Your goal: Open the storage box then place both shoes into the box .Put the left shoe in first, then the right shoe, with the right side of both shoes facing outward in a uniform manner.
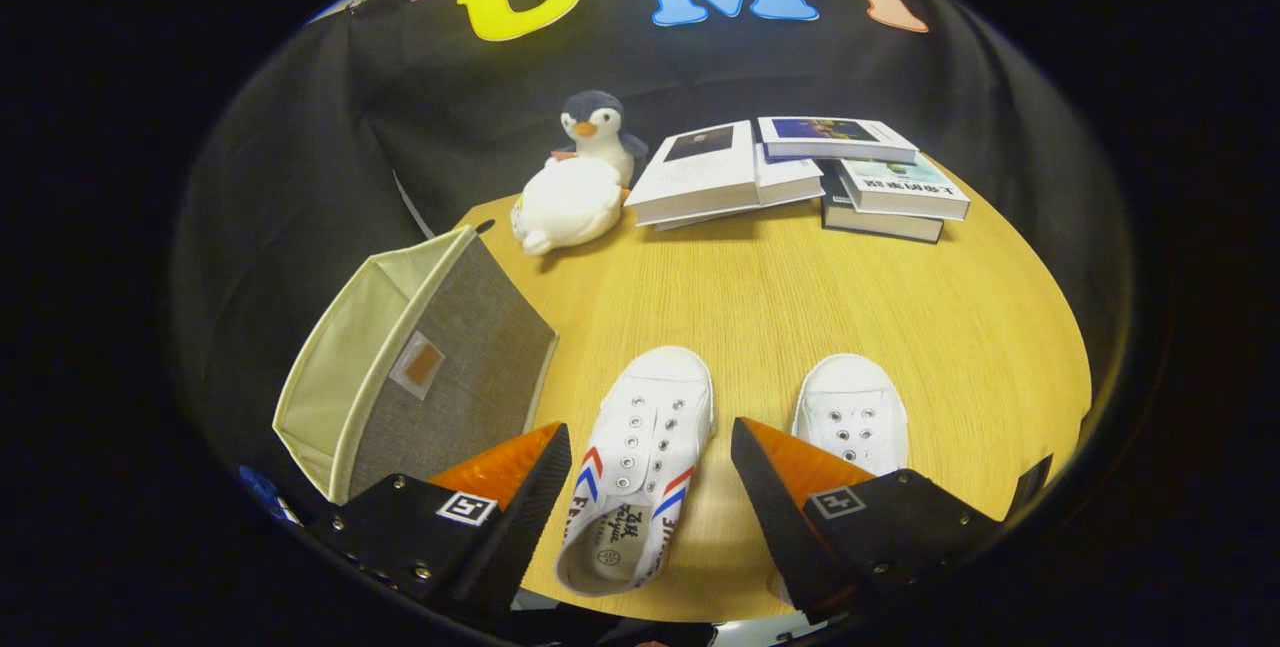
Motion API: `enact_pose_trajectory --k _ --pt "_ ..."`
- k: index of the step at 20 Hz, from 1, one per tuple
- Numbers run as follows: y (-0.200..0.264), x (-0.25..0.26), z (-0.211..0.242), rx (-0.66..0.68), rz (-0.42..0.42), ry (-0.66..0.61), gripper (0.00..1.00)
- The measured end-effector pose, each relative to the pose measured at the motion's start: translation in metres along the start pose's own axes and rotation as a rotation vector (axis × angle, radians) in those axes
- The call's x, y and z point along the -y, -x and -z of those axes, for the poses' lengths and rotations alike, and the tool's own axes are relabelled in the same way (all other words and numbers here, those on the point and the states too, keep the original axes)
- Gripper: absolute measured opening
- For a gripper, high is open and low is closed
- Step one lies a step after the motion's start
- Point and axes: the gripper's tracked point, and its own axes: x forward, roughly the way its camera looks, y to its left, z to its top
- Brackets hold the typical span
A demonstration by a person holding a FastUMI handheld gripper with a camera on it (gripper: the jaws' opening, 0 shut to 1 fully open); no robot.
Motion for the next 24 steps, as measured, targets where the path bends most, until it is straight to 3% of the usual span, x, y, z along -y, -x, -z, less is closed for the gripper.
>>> enact_pose_trajectory --k 10,13,14,15,19,21,23,24 --pt "-0.032 0.022 0.038 -0.141 0.047 0.029 0.98" --pt "-0.039 0.02 0.044 -0.169 0.038 0.019 0.9" --pt "-0.04 0.02 0.046 -0.177 0.037 0.011 0.75" --pt "-0.042 0.021 0.047 -0.185 0.038 0.005 0.72" --pt "-0.044 0.016 0.05 -0.203 -0.006 -0.035 0.72" --pt "-0.045 0.014 0.052 -0.21 -0.004 -0.096 0.4" --pt "-0.047 0.019 0.054 -0.22 0.028 -0.096 0.4" --pt "-0.053 0.02 0.056 -0.219 0.014 -0.135 0.27"
